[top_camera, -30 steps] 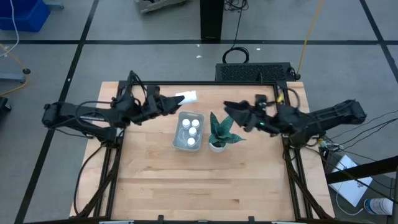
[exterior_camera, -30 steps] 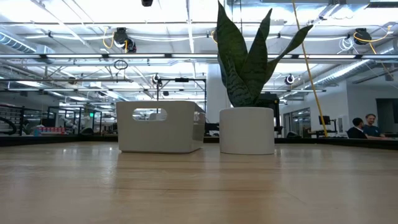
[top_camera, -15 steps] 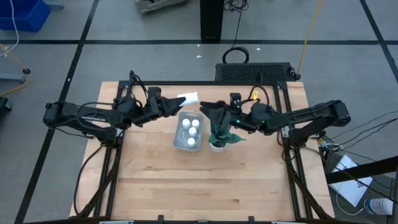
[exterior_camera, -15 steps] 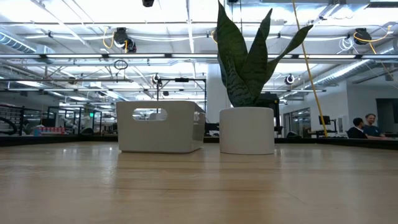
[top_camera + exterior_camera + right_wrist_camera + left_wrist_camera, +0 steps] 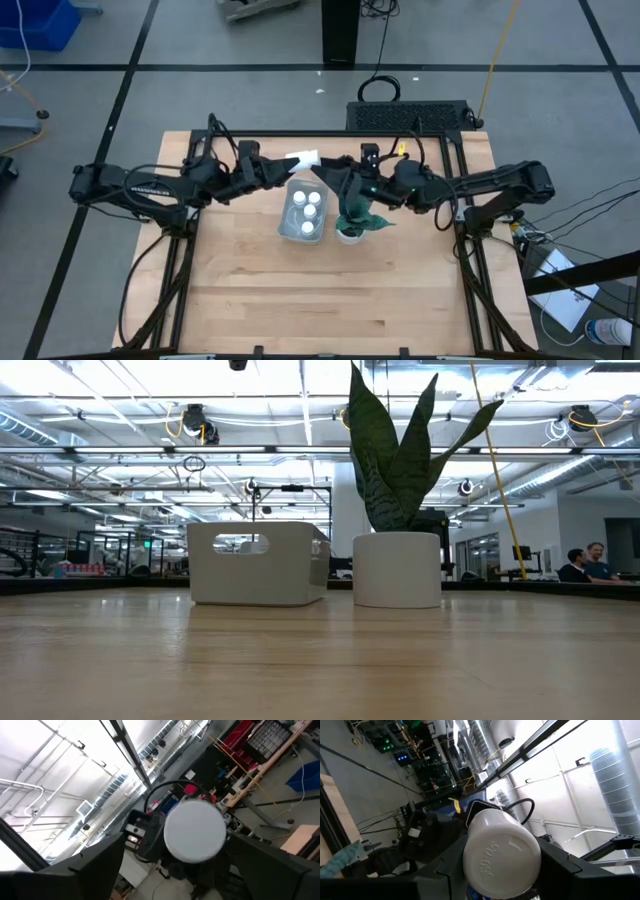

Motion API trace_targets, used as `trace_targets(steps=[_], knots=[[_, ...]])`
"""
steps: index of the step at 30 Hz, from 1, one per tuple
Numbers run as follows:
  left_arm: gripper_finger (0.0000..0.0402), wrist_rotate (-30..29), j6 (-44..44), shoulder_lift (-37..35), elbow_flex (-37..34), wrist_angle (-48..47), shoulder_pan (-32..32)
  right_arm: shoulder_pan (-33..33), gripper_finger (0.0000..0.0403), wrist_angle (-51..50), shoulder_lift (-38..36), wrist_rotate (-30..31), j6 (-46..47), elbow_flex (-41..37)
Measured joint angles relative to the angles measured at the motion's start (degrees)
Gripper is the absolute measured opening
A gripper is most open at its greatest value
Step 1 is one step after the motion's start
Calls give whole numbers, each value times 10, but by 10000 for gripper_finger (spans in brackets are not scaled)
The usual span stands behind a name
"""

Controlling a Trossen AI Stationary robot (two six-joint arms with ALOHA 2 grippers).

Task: Pick and place pill bottles into a basket
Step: Put the white pill bottle into the gray bin

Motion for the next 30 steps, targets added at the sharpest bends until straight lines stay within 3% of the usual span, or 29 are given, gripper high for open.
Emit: trace_targets(steps=[5, 10, 17, 24, 30], knots=[[177, -34, 18, 0, 0, 44, -4, 8, 336, 15, 10, 4, -5, 0], [180, -58, 47, 0, 0, 89, -3, 30, 325, 73, 20, 90, -71, 0], [177, -103, 60, 0, 0, 93, -6, 26, 304, 115, 64, 119, -76, 12], [180, -110, 58, 0, 0, 101, -7, 22, 284, 196, 135, 107, -101, 70], [177, -105, 79, 0, 0, 138, -9, 21, 283, 188, 157, 124, -116, 106]])
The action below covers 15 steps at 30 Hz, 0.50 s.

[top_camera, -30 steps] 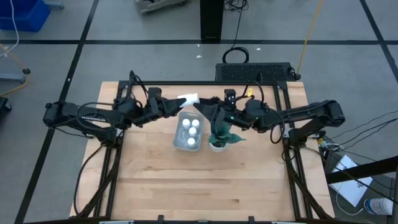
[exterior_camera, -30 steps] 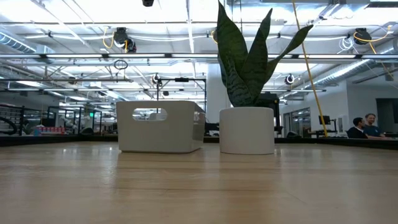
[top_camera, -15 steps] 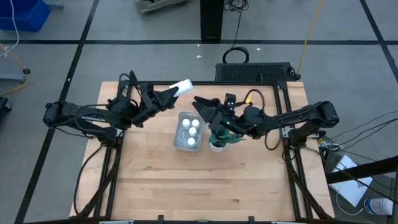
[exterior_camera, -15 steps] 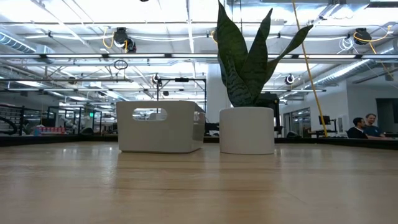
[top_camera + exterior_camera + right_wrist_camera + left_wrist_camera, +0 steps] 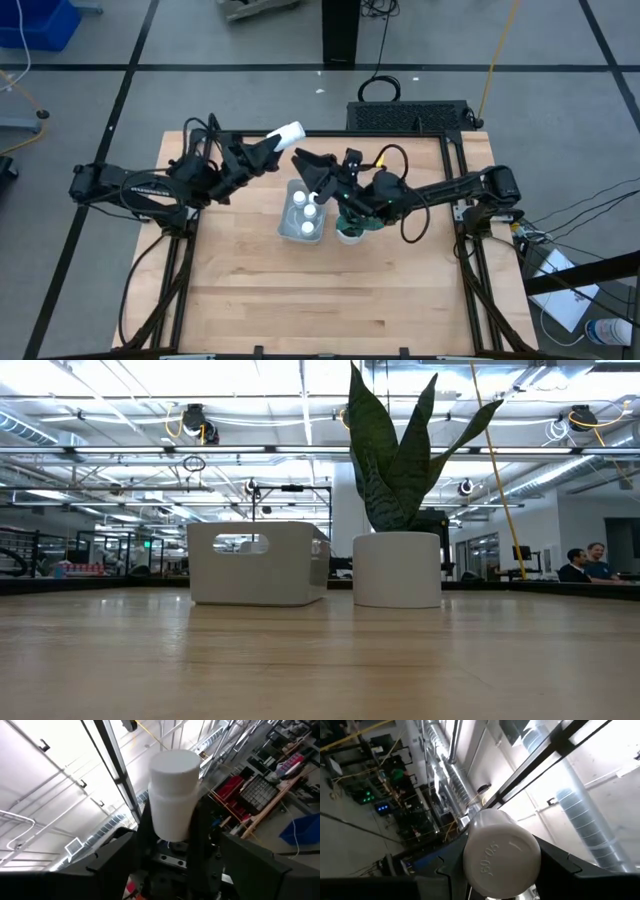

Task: Pick and place pill bottles into a basket
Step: Put the white pill bottle into the gray bin

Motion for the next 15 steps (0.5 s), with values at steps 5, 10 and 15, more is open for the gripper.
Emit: trace_targets(steps=[5, 10, 15], knots=[[177, 48, -46, 0, 0, -40, -2, -2, 281, -1, -1, -2, -4, 0], [183, 48, -62, 0, 0, -83, -19, -2, 277, -4, -1, -1, -7, 0], [177, 30, -33, 0, 0, -65, -26, -2, 276, -4, -1, -3, -4, 0]])
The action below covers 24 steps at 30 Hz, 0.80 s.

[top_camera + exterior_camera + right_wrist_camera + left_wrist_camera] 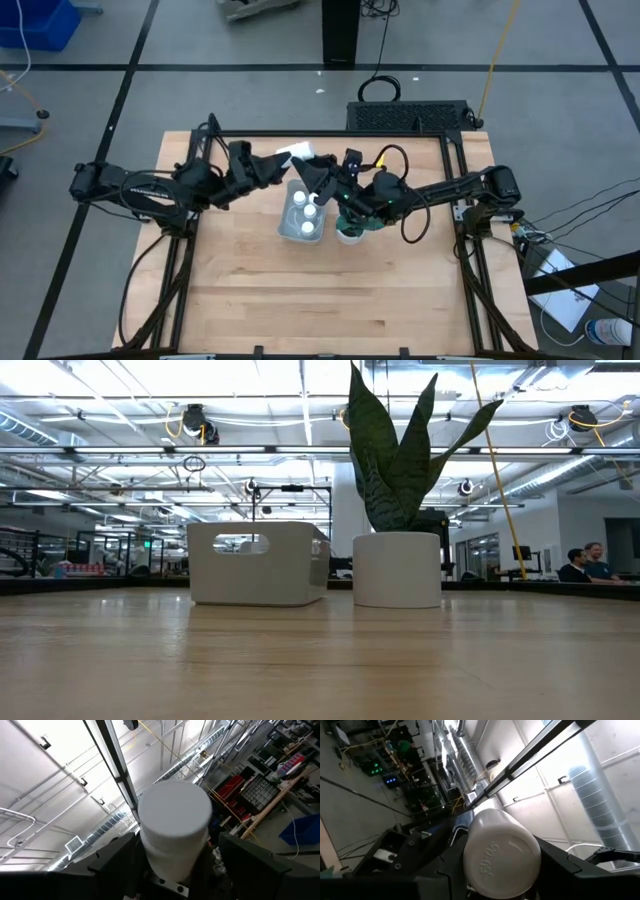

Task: Pick and place pill bottles into a basket
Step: Put the white pill bottle into the gray bin

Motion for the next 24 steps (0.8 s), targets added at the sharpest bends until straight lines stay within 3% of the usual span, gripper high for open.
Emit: trace_targets(steps=[8, 16, 24], knots=[[187, 0, 3, 0, 0, -1, 1, -5, 261, 6, 0, 0, -3, 0], [180, -2, 7, 0, 0, -2, 1, -7, 163, 3, -1, -13, -19, 0], [219, 10, 0, 0, 0, -3, 0, -7, 159, 10, -1, -16, -28, 0]])
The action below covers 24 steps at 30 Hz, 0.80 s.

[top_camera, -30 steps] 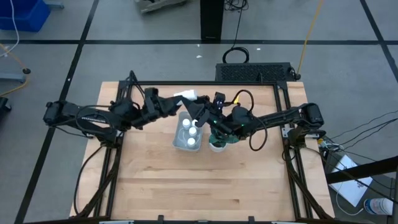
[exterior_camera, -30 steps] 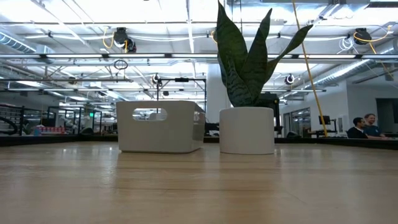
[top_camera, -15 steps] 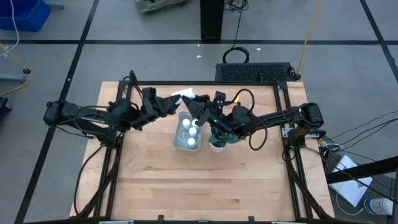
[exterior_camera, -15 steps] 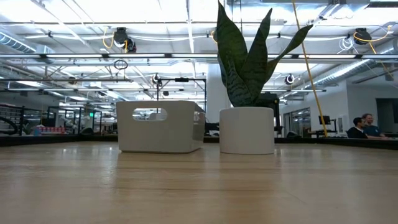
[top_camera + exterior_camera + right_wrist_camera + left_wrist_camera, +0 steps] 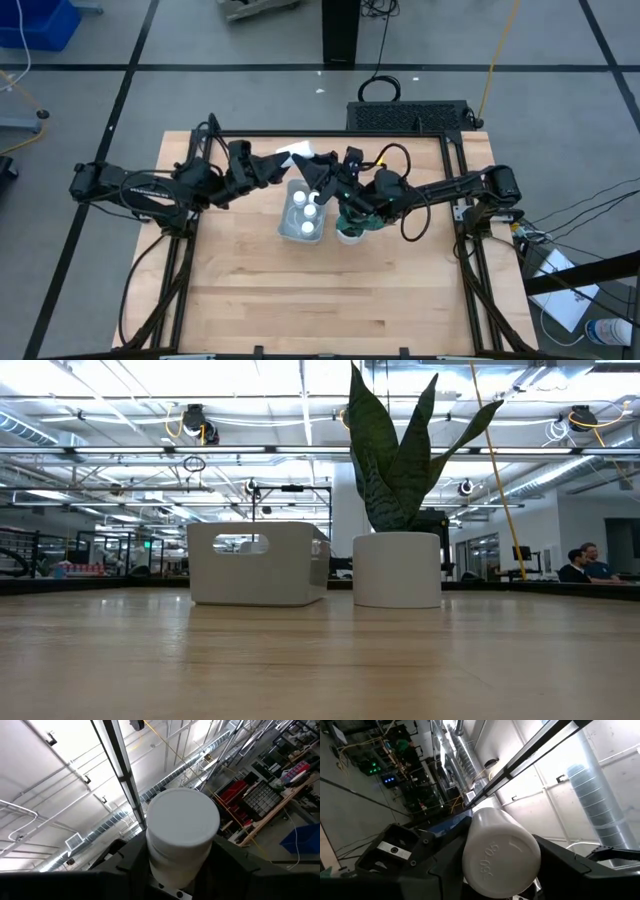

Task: Pick and place pill bottles into a basket
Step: Put the white pill bottle into the gray bin

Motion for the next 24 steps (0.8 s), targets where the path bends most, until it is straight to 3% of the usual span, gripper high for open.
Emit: trace_targets(steps=[11, 18, 24], knots=[[224, 38, 44, -20, 0, -6, 1, 20, 159, -25, -37, 1, -70, 0], [225, 34, 55, -19, 0, -25, 1, 28, 159, -171, -85, 4, -25, 0], [225, 36, 63, -20, 0, -47, 8, 55, 159, -221, -115, 23, -65, -1]])
